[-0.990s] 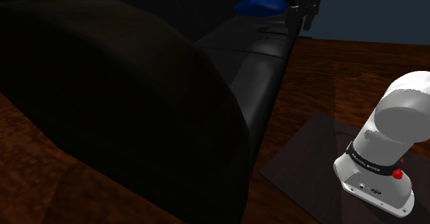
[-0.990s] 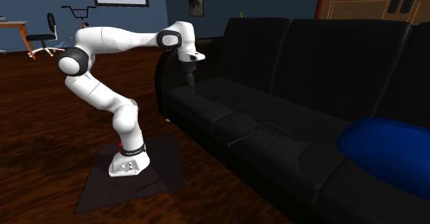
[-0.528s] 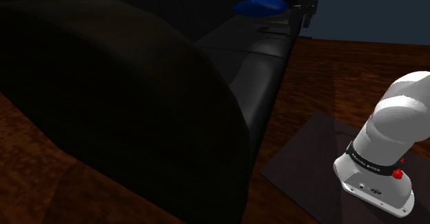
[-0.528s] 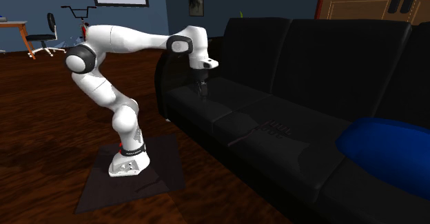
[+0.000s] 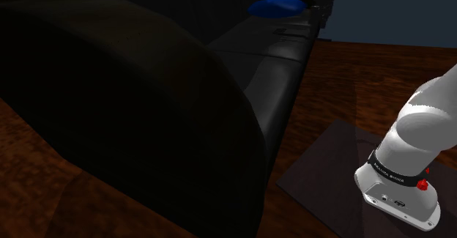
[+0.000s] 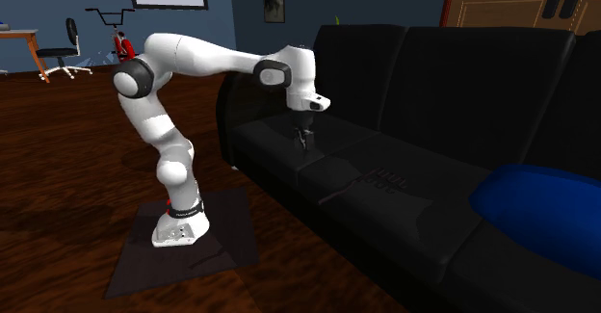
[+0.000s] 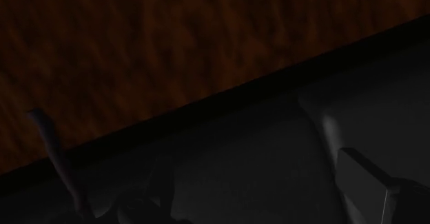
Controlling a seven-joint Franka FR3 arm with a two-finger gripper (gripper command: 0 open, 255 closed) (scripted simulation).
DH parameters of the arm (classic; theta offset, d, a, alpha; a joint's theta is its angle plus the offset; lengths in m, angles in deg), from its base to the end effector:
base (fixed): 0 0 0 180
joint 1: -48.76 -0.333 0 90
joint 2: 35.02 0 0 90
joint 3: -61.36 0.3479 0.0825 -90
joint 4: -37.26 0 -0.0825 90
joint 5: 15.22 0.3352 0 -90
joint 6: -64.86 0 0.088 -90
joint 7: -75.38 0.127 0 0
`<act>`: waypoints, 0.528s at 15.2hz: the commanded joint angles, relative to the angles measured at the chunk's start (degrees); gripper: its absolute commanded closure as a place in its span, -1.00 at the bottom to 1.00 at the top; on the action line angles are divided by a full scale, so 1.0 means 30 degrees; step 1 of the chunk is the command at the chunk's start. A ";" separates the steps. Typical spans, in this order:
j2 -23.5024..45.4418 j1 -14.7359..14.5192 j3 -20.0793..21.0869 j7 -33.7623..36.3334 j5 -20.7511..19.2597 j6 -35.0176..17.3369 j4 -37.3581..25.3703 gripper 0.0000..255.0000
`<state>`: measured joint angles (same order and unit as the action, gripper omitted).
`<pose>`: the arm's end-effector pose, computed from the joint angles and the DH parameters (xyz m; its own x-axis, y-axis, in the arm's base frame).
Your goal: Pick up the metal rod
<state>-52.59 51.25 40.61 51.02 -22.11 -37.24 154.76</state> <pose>0.3695 -0.1944 0.5797 0.9982 0.0582 0.0139 0.0579 -0.9982 0.0183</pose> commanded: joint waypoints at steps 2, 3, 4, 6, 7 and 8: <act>0.2273 0.0097 -0.1203 -0.2100 0.0829 -0.0403 -0.1654 -1.00; 0.3045 0.0158 -0.1547 -0.2780 0.1191 -0.0434 -0.2283 -1.00; 0.3843 0.0236 -0.1875 -0.3467 0.1589 -0.0436 -0.2946 -1.00; 0.5516 0.0499 -0.2437 -0.4849 0.2492 -0.0343 -0.4380 -1.00; 0.6388 0.0693 -0.2663 -0.5535 0.2986 -0.0243 -0.5156 -1.00; 0.7281 0.0930 -0.2849 -0.6209 0.3501 -0.0105 -0.5975 -1.00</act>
<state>-32.93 53.43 32.76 34.66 -12.93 -37.50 138.40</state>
